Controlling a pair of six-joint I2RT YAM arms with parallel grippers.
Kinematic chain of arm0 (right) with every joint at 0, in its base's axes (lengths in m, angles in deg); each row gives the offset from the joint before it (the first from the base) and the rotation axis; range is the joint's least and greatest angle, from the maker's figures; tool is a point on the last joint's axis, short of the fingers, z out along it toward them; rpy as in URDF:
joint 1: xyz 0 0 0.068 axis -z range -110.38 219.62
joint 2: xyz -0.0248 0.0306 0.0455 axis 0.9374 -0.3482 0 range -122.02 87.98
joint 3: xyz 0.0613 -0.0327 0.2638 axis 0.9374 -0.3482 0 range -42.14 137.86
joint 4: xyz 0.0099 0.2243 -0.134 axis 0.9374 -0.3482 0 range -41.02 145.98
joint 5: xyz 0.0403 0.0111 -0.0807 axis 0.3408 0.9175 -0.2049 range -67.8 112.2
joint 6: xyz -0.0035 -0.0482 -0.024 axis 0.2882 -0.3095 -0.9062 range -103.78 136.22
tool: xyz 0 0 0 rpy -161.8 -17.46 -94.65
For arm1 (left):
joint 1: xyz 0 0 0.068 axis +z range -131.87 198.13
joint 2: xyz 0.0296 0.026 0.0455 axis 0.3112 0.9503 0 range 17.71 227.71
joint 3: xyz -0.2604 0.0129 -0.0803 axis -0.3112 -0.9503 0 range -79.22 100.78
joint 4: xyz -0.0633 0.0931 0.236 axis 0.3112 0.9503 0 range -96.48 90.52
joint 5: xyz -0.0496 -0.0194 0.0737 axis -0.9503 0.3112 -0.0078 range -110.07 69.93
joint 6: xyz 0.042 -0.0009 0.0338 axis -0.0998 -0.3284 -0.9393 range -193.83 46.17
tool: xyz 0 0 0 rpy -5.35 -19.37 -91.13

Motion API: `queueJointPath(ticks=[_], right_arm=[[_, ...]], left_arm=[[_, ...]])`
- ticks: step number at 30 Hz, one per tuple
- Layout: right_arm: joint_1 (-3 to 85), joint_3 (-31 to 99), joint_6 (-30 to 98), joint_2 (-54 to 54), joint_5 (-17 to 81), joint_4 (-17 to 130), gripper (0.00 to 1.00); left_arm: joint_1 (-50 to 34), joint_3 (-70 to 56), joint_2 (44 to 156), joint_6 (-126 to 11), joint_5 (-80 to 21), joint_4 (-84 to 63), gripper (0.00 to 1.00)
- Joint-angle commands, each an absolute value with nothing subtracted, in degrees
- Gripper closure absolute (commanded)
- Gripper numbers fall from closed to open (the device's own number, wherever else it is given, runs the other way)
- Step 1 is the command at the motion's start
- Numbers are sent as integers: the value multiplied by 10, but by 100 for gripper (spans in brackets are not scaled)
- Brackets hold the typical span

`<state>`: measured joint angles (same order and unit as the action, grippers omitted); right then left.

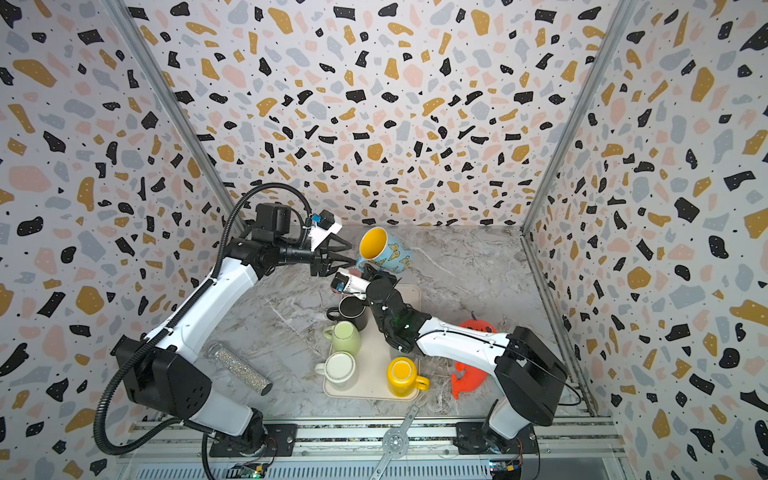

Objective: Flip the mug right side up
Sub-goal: 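Hold the blue mug up with the right gripper while the left gripper grasps its handle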

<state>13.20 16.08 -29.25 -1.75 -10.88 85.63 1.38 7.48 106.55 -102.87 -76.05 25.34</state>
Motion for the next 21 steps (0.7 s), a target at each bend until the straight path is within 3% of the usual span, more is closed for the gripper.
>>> queueJointPath(ticks=[1, 21], right_arm=[[132, 191, -302, -9, -123, 910, 100], [118, 204, -274, -30, -109, 909, 100]], left_arm=[[-2, 86, 1071, -1068, -774, 318, 41], [-24, 35, 1061, -1052, -825, 271, 41]])
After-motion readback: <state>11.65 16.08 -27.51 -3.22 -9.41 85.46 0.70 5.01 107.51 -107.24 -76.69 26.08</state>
